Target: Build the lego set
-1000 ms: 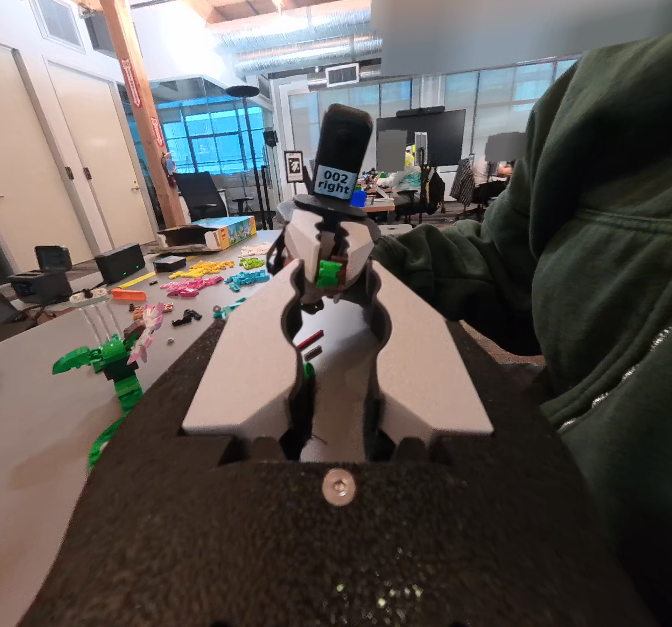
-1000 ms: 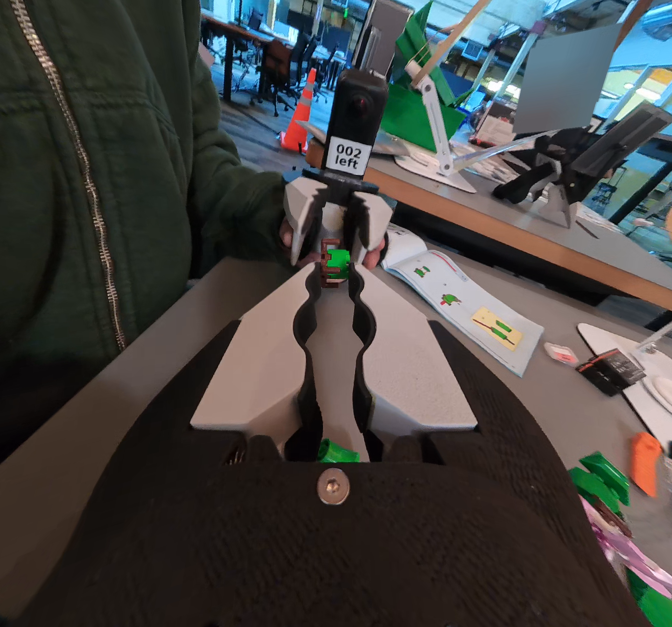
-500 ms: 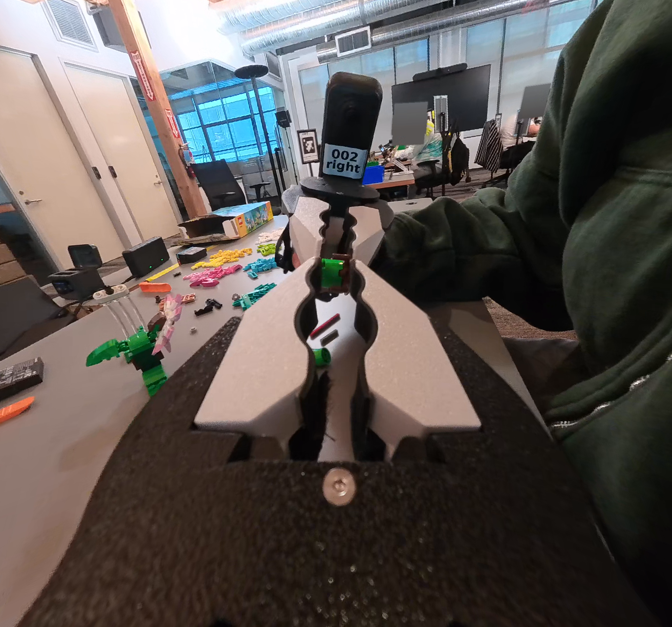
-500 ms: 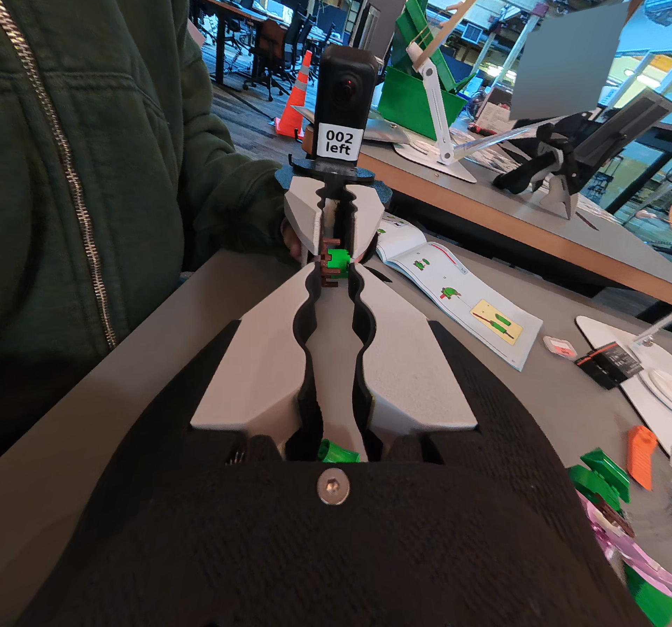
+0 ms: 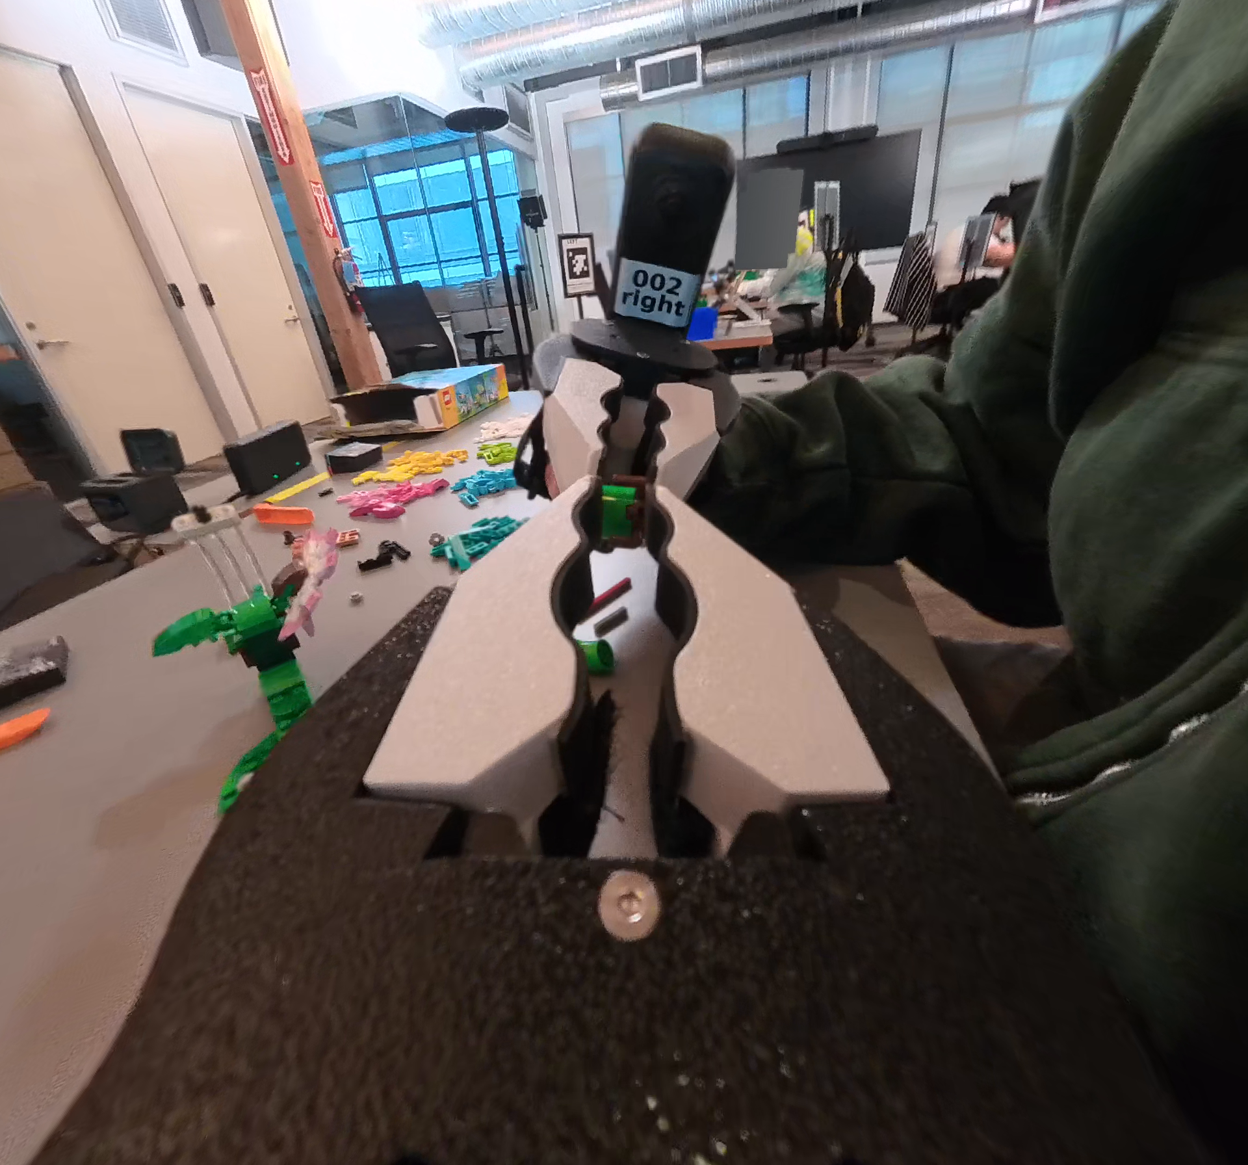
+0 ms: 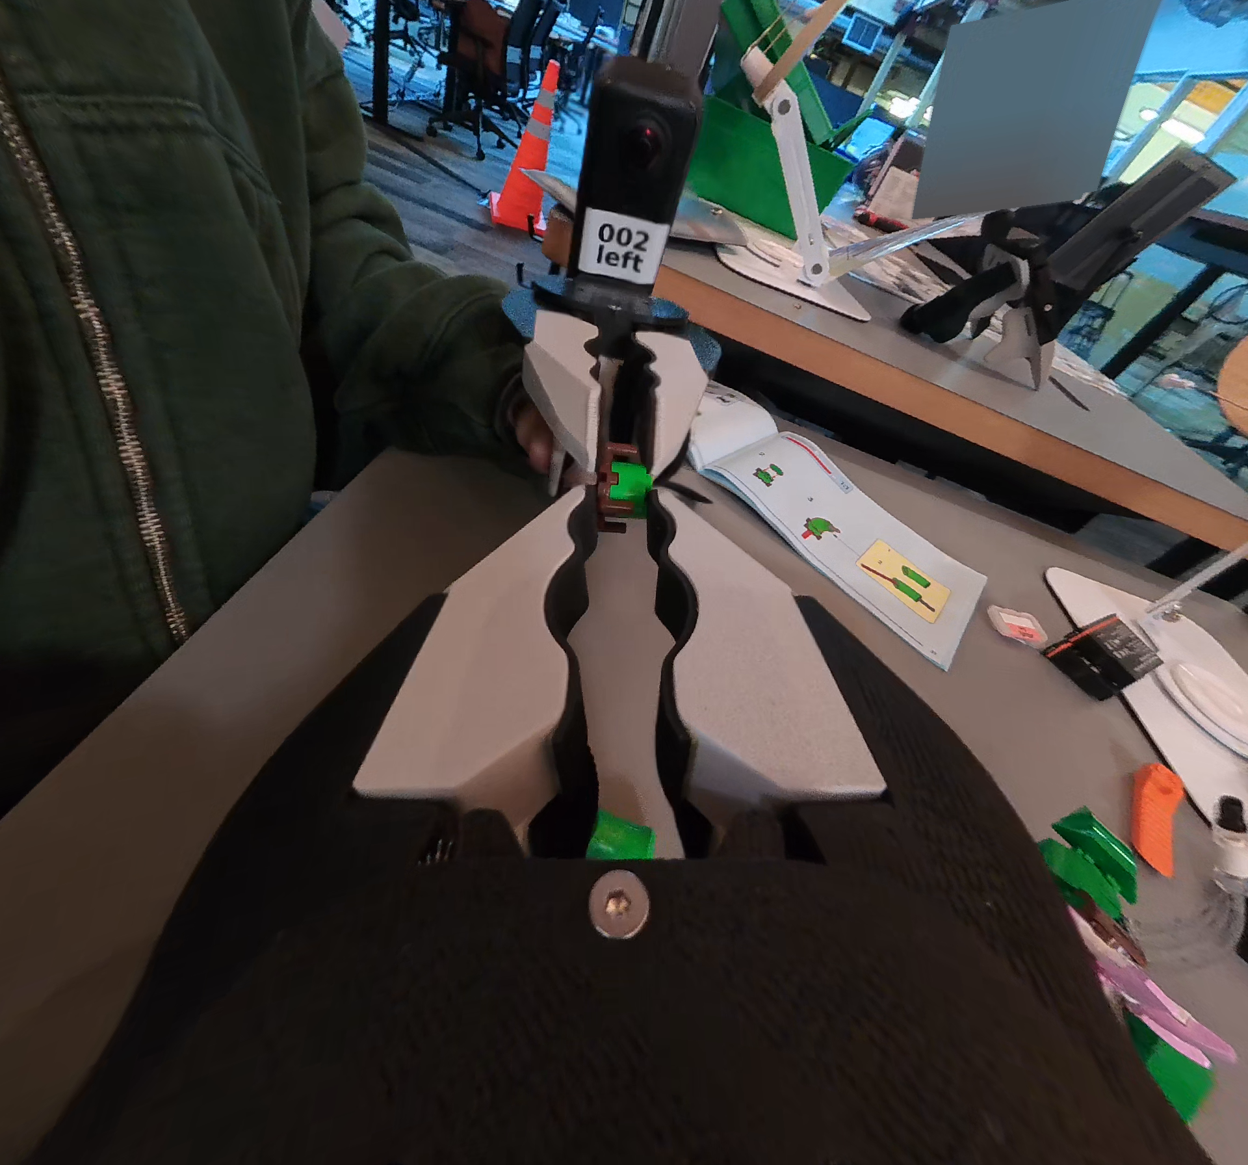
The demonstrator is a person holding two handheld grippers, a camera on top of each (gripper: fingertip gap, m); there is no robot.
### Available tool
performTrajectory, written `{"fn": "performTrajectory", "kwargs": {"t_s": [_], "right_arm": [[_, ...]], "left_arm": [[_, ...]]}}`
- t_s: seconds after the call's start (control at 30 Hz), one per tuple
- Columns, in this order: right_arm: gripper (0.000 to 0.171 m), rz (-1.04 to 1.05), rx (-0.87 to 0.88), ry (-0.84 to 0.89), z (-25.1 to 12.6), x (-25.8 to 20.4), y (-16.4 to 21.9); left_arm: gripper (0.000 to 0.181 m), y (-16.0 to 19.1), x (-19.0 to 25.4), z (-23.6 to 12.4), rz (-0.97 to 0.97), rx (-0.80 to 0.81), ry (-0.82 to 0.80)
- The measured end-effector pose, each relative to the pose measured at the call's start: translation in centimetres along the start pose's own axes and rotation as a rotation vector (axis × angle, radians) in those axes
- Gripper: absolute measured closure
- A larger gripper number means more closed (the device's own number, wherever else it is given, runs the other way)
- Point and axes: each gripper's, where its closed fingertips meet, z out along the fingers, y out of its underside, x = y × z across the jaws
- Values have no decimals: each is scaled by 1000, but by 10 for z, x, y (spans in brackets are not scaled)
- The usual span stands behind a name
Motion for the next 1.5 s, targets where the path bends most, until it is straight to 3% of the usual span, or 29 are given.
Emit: {"fn": "performTrajectory", "kwargs": {"t_s": [0.07,0.13,0.3,0.5,1.0,1.1,1.17,1.33,1.5], "right_arm": [[158,-56,-18,79,1,9,3],[158,-182,-84,216,-2,24,10],[158,-511,-310,435,-7,46,25],[158,-677,-414,471,-1,45,32],[158,-718,-397,506,0,46,25],[149,-623,-341,513,-6,50,21],[127,-507,-336,561,-25,65,21],[145,44,-437,397,-67,59,54],[153,331,-607,283,-84,27,94]], "left_arm": [[170,0,-6,0,-24,9,-30],[157,0,-13,-2,-35,9,-73],[164,2,-27,-6,-123,5,-128],[174,10,-36,-6,-155,-48,-185],[180,20,-42,-4,-160,-124,-232],[181,19,-43,-6,-140,-116,-247],[181,18,-46,-9,-120,-116,-275],[181,16,-48,-12,-136,-94,-281],[181,15,-45,-11,-142,-93,-256]]}}
